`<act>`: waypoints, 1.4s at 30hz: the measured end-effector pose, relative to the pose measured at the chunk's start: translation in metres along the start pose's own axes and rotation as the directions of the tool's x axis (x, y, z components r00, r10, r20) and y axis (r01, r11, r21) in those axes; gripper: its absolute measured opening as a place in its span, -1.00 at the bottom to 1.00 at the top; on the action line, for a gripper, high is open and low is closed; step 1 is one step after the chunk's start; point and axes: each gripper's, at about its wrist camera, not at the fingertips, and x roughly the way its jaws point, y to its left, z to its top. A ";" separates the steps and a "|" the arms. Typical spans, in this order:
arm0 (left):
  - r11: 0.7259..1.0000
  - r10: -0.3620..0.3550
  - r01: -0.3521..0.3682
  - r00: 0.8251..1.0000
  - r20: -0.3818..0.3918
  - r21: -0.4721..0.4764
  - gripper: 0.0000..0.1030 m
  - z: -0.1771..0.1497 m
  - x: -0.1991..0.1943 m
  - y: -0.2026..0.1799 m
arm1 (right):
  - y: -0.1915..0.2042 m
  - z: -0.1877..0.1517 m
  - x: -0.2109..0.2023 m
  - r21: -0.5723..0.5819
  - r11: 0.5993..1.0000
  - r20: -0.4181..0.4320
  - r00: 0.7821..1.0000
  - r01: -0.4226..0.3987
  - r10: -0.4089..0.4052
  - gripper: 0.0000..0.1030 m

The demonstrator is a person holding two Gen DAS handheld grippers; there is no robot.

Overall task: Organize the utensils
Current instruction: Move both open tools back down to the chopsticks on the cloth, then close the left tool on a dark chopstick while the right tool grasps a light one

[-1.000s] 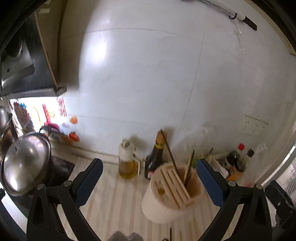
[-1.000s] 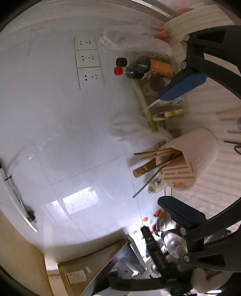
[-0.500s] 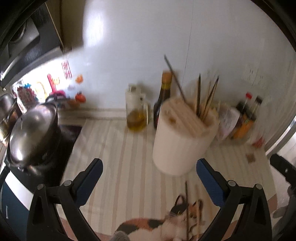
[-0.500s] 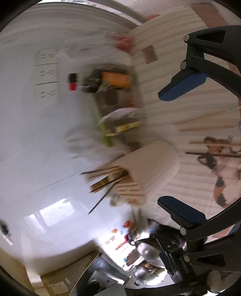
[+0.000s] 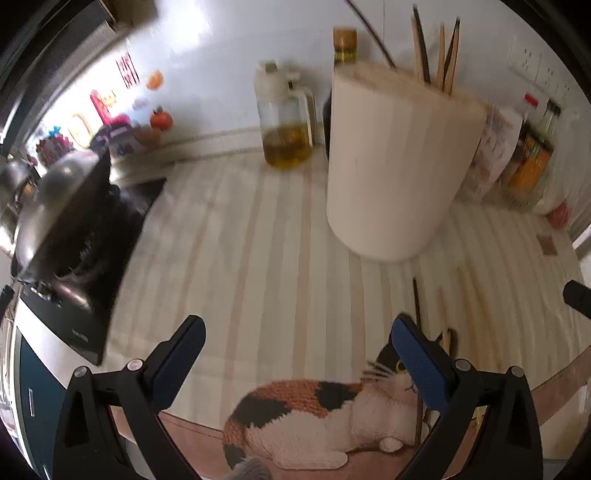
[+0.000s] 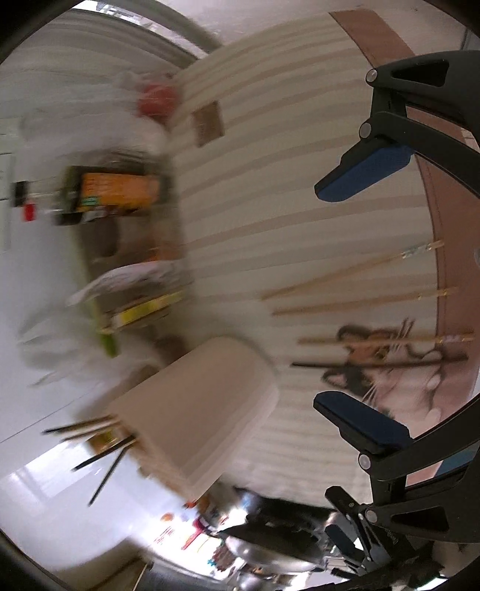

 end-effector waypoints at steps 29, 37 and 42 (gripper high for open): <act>0.968 -0.070 0.138 0.951 -0.300 0.210 0.47 -0.050 0.072 -0.109 | -0.038 -0.059 0.102 -0.103 0.988 -0.361 0.921 0.115 -0.145 -0.87; 0.957 -0.105 0.192 0.929 -0.354 0.218 -0.77 -0.058 0.079 -0.131 | -0.056 -0.053 0.099 -0.075 0.992 -0.432 0.893 0.103 -0.126 -0.86; 0.962 -0.085 0.170 0.930 -0.357 0.215 -0.92 -0.056 0.077 -0.129 | -0.066 -0.034 0.113 -0.075 0.991 -0.468 0.873 0.114 -0.136 -0.84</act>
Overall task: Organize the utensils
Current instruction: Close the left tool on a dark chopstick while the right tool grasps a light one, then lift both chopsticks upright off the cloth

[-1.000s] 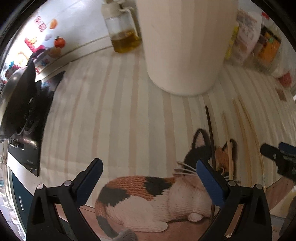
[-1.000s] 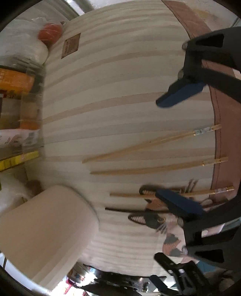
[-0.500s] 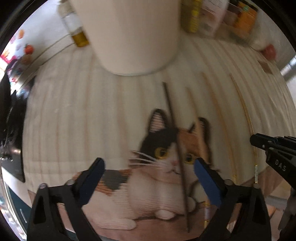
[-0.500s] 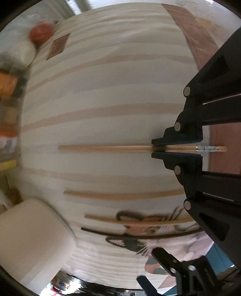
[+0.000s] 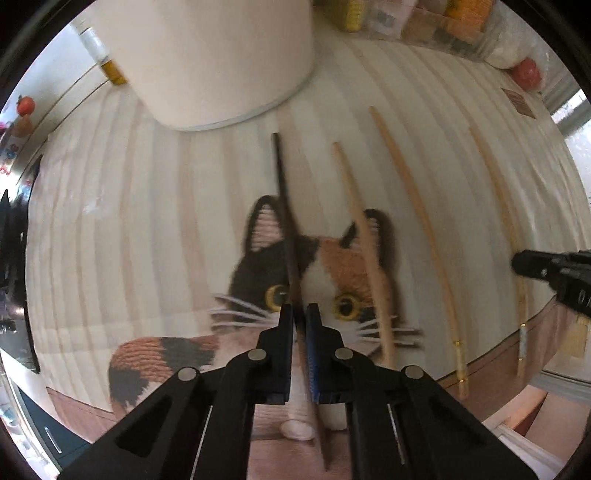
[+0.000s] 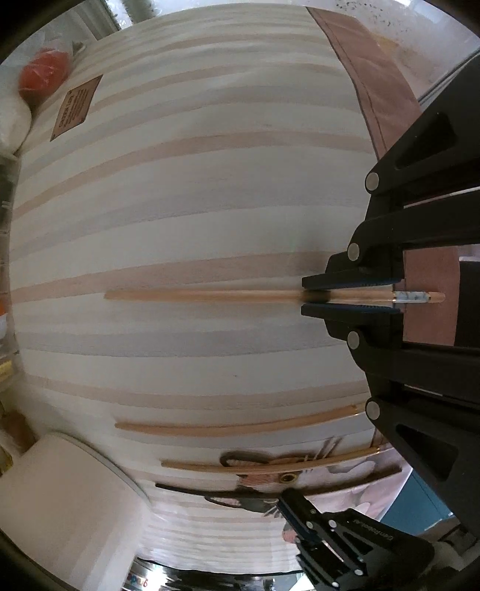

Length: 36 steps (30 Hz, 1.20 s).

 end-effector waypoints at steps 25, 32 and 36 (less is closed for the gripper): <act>0.992 -0.066 0.071 0.996 0.055 -0.102 -0.92 0.040 -0.034 0.028 | -0.020 0.059 -0.009 0.015 0.995 0.041 0.994 -0.099 0.098 -0.87; 0.987 -0.095 0.112 0.985 0.141 -0.116 -0.93 0.028 -0.074 0.042 | -0.020 0.050 -0.037 -0.005 0.984 0.123 0.977 -0.176 0.175 -0.87; 0.985 -0.107 0.131 0.974 0.199 -0.112 -0.93 0.025 -0.096 0.046 | -0.017 0.038 -0.057 -0.015 0.976 0.176 0.960 -0.218 0.217 -0.87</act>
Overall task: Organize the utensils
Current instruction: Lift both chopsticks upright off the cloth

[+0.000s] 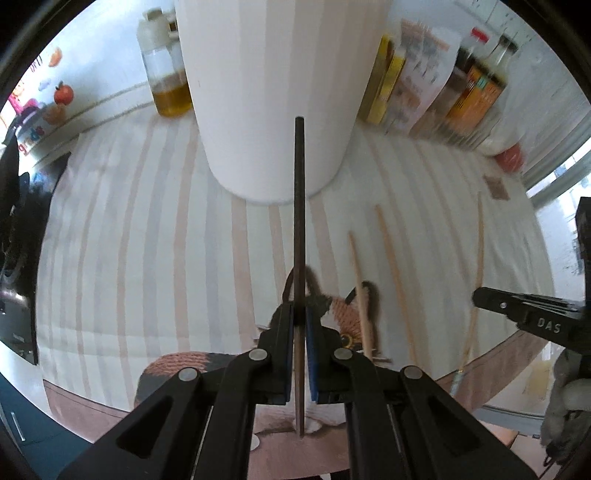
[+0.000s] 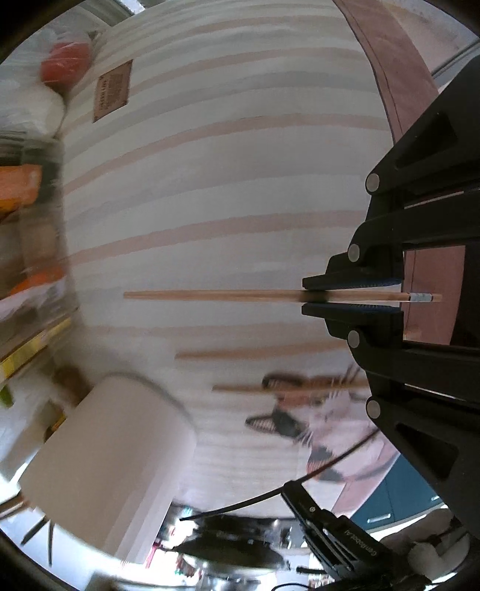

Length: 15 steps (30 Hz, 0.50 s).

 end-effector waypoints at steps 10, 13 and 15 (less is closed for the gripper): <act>0.999 -0.047 0.049 0.977 0.208 -0.003 -0.93 0.013 -0.066 -0.002 | 0.051 -0.026 -0.054 -0.059 0.997 0.138 0.988 -0.058 0.065 -0.87; 0.998 -0.064 0.066 0.962 0.266 0.003 -0.93 0.020 -0.090 -0.002 | 0.059 -0.020 -0.077 -0.072 0.995 0.186 0.979 -0.076 0.088 -0.87; 0.997 -0.078 0.080 0.947 0.312 0.007 -0.93 0.027 -0.108 -0.005 | 0.068 -0.016 -0.091 -0.081 0.993 0.231 0.968 -0.084 0.101 -0.87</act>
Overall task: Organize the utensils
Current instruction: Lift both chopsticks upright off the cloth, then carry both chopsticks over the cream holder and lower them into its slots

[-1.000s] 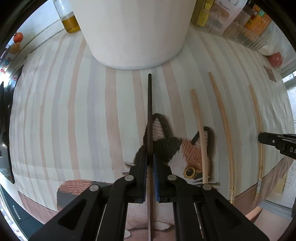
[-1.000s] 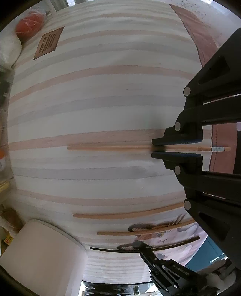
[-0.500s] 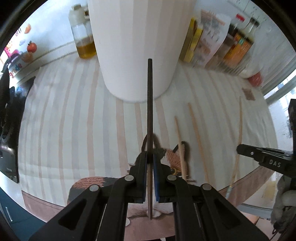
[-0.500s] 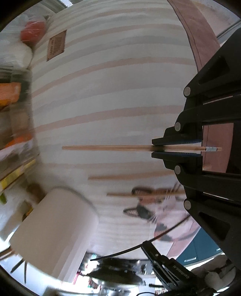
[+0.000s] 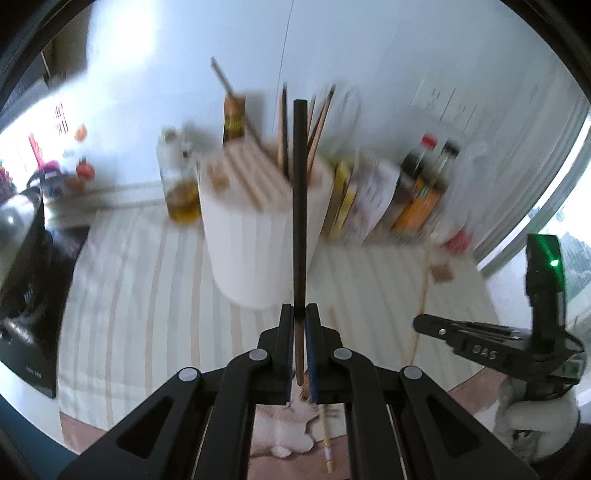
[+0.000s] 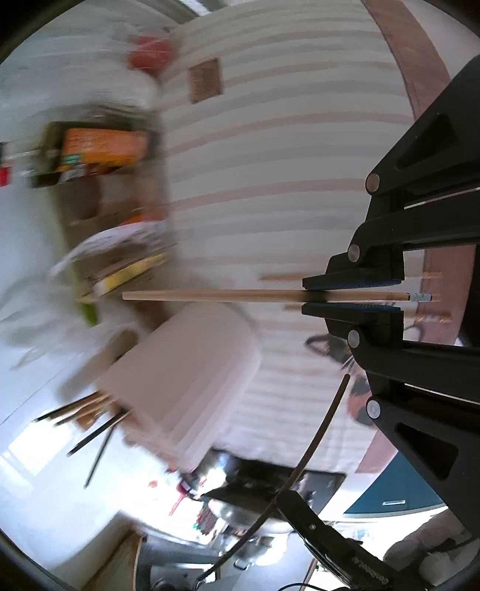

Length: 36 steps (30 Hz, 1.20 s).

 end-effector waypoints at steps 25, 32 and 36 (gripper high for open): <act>0.999 0.018 -0.027 0.956 0.294 0.027 -0.93 0.171 -0.049 0.009 | 0.100 0.164 -0.091 -0.121 0.992 0.470 0.878 -0.040 0.093 -0.87; 0.998 0.047 -0.054 0.960 0.275 0.017 -0.93 0.192 -0.022 0.024 | 0.111 0.176 -0.056 -0.139 0.990 0.504 0.858 -0.034 0.101 -0.87; 0.998 0.047 -0.054 0.969 0.241 0.023 -0.93 0.194 0.002 0.028 | 0.114 0.177 -0.035 -0.151 0.988 0.508 0.855 -0.027 0.101 -0.87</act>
